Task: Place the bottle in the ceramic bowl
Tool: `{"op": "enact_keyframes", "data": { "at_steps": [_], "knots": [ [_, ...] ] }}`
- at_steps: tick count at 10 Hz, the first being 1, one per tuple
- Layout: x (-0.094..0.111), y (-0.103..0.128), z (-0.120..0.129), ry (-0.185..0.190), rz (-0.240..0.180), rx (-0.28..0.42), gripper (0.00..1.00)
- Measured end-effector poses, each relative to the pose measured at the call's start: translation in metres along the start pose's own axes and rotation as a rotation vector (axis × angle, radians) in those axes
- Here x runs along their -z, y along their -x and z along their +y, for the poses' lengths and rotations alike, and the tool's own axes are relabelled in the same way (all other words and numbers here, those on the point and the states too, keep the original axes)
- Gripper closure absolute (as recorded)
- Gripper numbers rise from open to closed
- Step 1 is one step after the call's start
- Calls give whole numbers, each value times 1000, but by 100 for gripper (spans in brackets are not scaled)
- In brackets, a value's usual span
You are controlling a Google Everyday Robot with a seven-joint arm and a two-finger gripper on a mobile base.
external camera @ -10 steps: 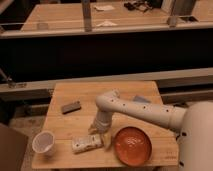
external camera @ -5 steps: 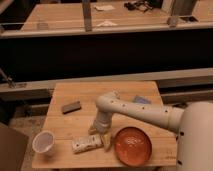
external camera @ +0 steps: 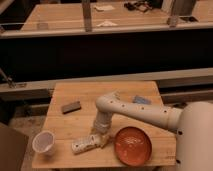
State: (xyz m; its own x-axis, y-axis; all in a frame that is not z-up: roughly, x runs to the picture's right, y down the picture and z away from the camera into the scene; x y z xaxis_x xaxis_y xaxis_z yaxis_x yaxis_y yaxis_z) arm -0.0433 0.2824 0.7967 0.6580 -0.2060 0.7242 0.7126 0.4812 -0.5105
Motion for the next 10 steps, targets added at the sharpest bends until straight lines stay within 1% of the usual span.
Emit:
{"op": "enact_keyframes", "data": {
  "at_steps": [1,2,3,4,5,6,7,10],
  "knots": [
    [0,0,0,-1,-1,-2,87],
    [0,0,0,-1,0,-2,96],
    [0,0,0,0,0,-2,100],
    [1,0,1,3,0,0,100],
    [9,-2,2,1,1,-3,100],
    [23,0,5,-1,2,-1,100],
    [29,0,5,-3,2,-1,100],
    [33,-1,7,-2,-1,3,100]
  ]
}}
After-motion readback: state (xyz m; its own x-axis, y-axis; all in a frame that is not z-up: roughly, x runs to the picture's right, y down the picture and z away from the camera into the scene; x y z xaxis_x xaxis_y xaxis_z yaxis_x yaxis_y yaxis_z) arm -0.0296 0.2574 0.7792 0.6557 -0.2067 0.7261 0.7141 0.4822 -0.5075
